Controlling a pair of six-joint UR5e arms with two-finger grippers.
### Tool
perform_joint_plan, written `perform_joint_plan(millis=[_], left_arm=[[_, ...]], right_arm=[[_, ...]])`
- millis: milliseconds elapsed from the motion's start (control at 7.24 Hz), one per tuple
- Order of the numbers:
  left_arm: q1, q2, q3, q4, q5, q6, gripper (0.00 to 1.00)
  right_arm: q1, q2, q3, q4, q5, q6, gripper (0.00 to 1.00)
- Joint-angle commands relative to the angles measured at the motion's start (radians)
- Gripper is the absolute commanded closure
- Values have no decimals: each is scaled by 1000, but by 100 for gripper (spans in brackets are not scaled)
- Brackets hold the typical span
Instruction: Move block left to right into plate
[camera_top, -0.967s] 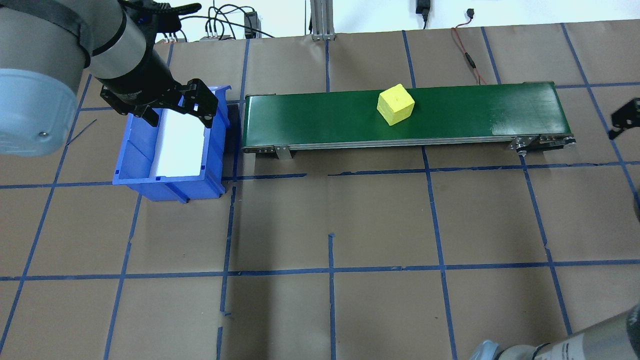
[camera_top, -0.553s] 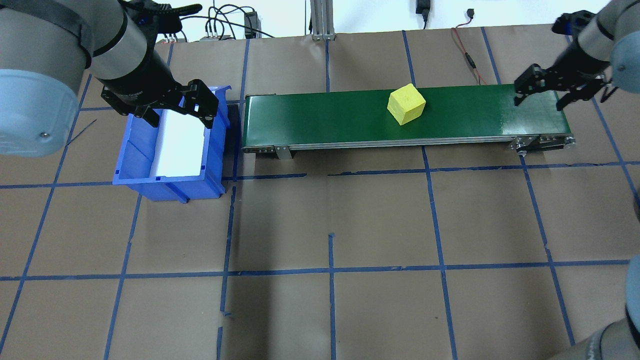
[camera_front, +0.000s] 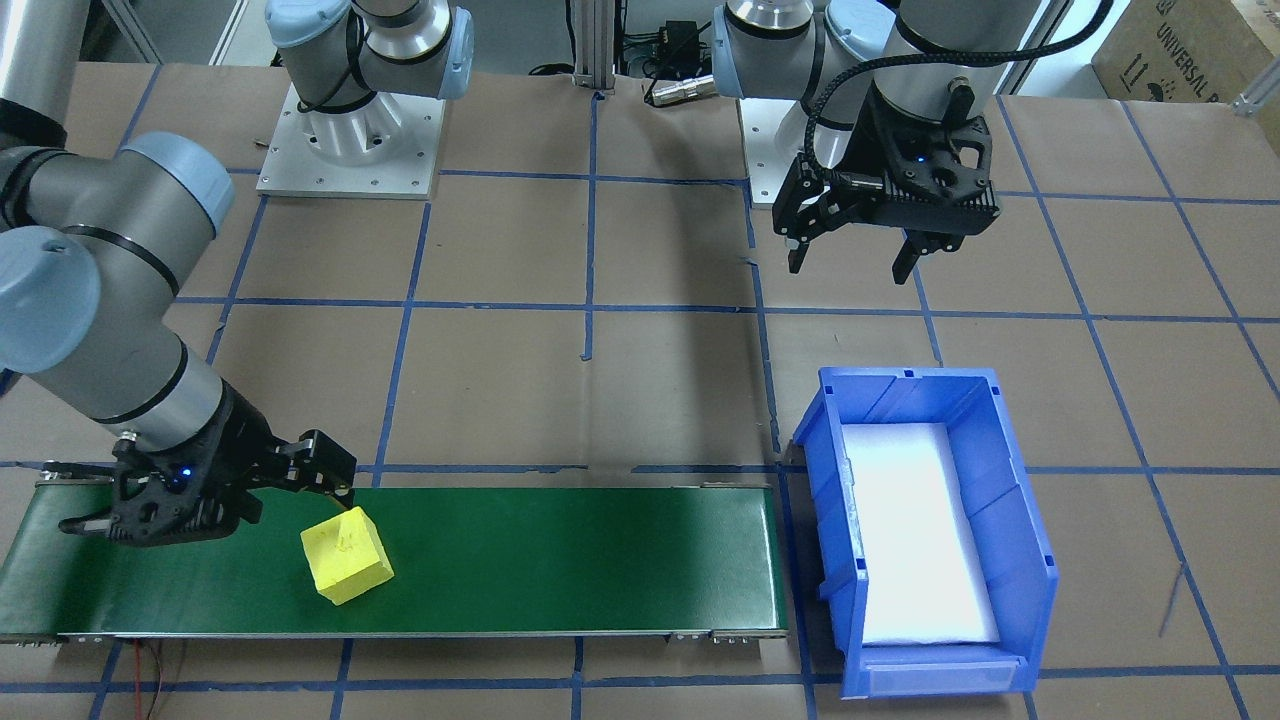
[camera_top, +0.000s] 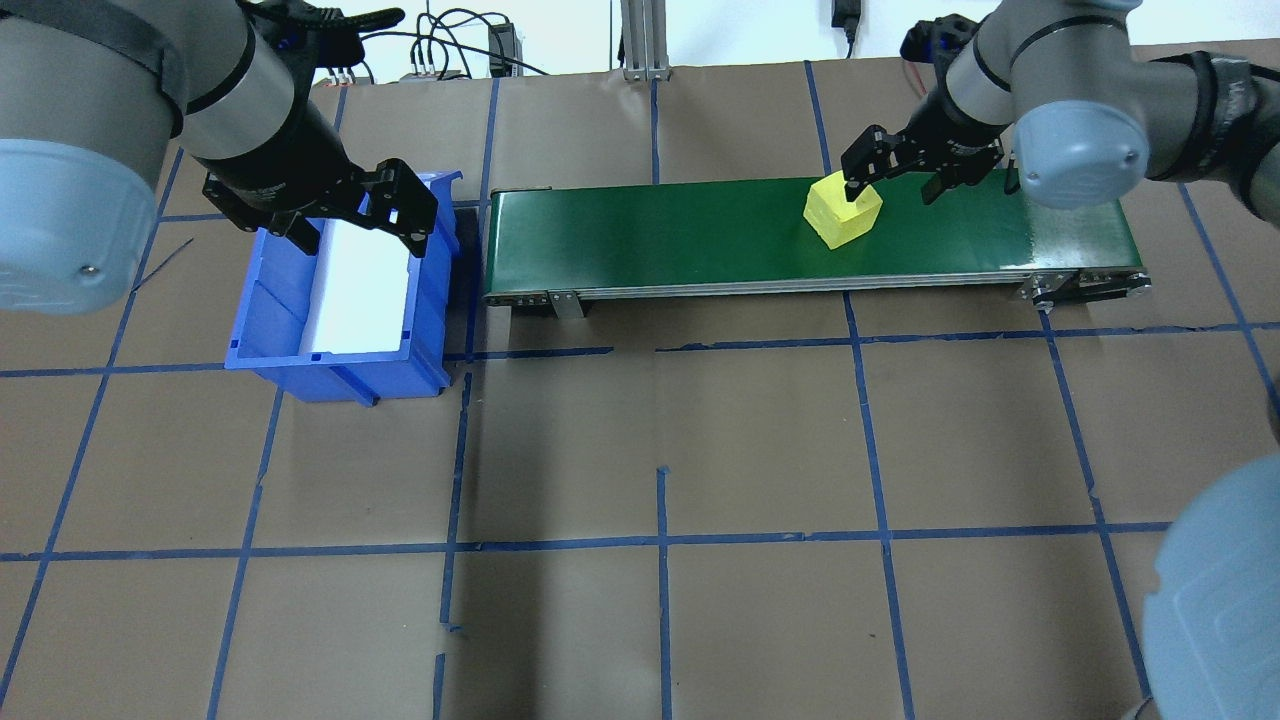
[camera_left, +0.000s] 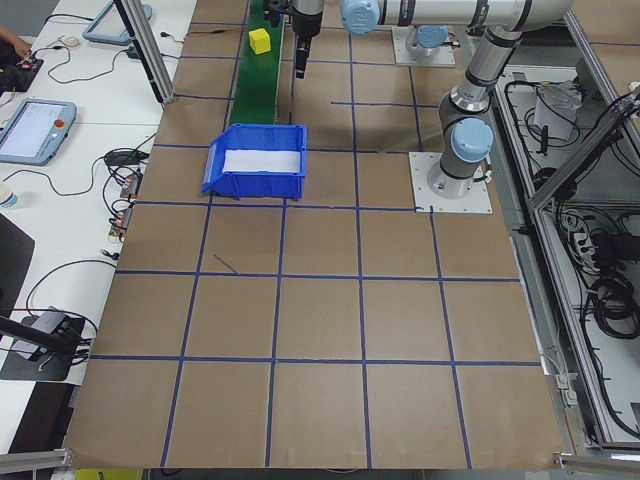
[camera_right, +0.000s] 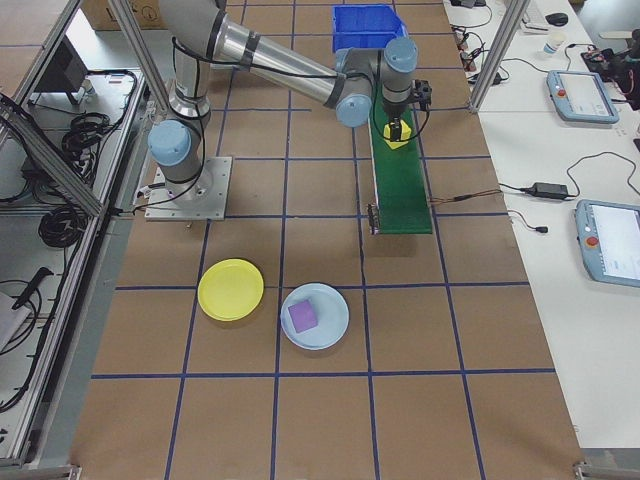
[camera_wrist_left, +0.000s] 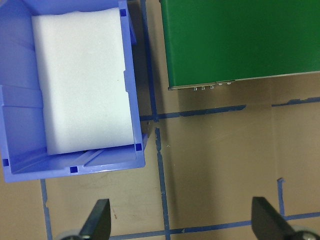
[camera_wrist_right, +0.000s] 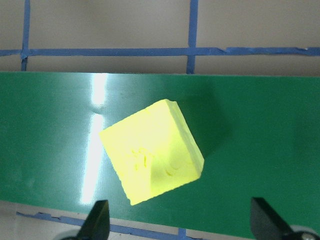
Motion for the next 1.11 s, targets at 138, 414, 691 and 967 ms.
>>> perform_joint_plan(millis=[138, 414, 691, 967], left_arm=[[-1, 0, 0, 2, -3, -8, 0], [-1, -1, -5, 0, 0, -7, 0], [-3, -3, -5, 0, -3, -8, 0], [-4, -1, -6, 0, -3, -13, 0]], right_arm=[[7, 77, 20, -154, -17, -194, 0], [7, 77, 26, -193, -95, -264, 39], [-58, 59, 15, -179, -94, -267, 75], [-293, -48, 28, -17, -89, -271, 79]])
